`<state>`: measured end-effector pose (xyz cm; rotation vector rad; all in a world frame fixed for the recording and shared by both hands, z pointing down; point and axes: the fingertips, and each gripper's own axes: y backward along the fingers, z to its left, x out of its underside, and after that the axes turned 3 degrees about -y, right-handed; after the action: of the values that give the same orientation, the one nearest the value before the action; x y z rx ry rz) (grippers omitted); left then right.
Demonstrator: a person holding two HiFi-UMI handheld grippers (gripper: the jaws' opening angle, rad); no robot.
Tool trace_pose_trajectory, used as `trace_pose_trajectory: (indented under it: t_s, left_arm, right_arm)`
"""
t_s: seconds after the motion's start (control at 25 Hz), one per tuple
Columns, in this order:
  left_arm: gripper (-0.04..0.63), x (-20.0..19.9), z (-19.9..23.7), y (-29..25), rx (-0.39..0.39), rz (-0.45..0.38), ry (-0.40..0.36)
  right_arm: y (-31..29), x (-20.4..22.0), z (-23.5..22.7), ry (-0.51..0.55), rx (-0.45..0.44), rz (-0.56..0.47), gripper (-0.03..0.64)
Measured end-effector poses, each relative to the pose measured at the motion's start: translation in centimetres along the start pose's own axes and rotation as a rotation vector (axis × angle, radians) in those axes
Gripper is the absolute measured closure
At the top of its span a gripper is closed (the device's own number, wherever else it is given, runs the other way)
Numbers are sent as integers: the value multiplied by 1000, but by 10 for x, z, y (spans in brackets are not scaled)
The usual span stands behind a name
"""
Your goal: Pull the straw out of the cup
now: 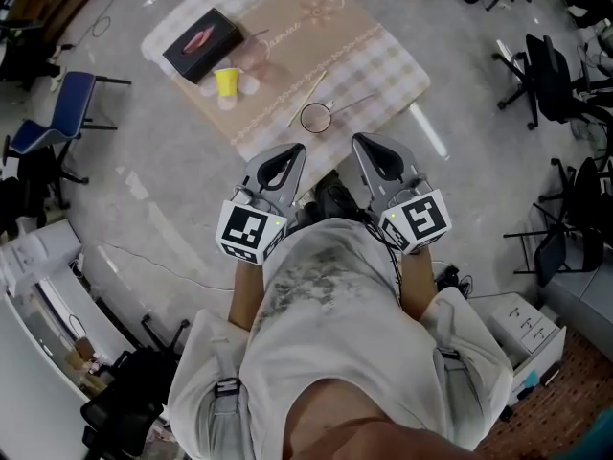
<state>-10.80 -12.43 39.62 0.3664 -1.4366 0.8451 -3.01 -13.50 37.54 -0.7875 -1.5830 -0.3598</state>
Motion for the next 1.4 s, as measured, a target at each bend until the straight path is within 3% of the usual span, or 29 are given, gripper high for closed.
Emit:
trace_pose_trajectory:
  t_s: [0.36,1.4]
  left_arm:
    - [588,5,9,-31,2,30,0]
    - [565,44,17,-85,89,164,-27]
  right_arm:
    - [-18,-6,-24,14,-35,10,607]
    - [-26,15,-67,-34,20,65,607]
